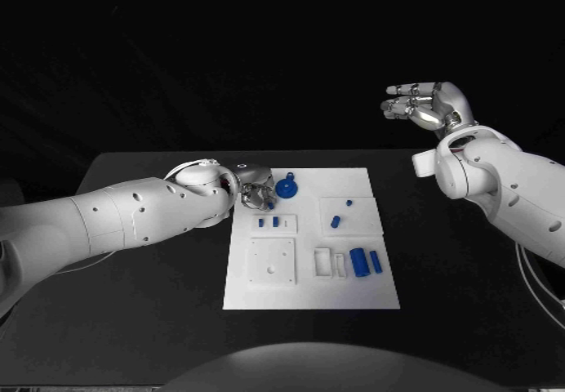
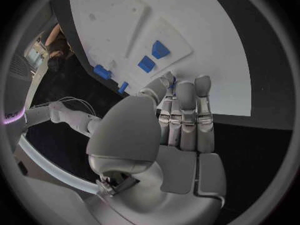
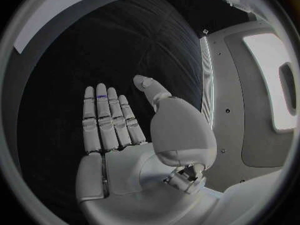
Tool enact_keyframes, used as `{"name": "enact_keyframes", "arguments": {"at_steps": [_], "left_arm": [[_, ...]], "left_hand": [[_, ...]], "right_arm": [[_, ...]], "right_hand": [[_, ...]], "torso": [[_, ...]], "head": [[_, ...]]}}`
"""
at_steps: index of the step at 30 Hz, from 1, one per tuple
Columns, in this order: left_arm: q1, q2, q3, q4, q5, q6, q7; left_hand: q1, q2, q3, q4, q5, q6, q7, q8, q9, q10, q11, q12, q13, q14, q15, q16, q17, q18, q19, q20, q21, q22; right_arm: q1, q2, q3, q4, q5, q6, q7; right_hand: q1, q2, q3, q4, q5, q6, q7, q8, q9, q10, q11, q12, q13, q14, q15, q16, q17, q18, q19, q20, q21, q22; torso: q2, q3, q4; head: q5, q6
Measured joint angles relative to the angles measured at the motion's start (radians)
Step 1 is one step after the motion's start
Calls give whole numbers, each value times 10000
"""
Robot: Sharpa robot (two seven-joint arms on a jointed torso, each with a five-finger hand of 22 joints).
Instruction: Assemble the parts on the task board
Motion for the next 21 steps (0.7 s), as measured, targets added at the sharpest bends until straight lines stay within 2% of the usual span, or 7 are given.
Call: {"name": "enact_keyframes", "arguments": {"at_steps": [16, 21], "left_arm": [[11, 114, -58, -86, -70, 70, -85], [14, 118, -72, -82, -81, 187, -181]], "left_hand": [[54, 53, 0, 0, 0, -57, 18, -19, 6, -36, 37, 0, -1, 0, 0, -49, 9, -7, 0, 0, -40, -2], [95, 14, 1, 0, -121, -108, -1, -20, 3, -107, 38, 0, -1, -37, 37, -49, 34, -10, -1, 0, -40, -2]], "right_arm": [[0, 18, 0, -19, -4, 40, -14], [0, 19, 0, -22, -10, 64, -21]], "right_hand": [[0, 0, 0, 0, 0, -2, 2, 0, 0, 0, 0, 0, 0, -29, 28, 0, 0, 0, -37, 37, 0, 0], [0, 0, 0, 0, 0, -3, 2, 0, 0, 0, 0, 0, 1, -28, 28, 0, 0, 0, -37, 37, 0, 0]], "torso": [[0, 2, -2], [-1, 0, 1]], "head": [[-29, -21], [-37, -28]]}}
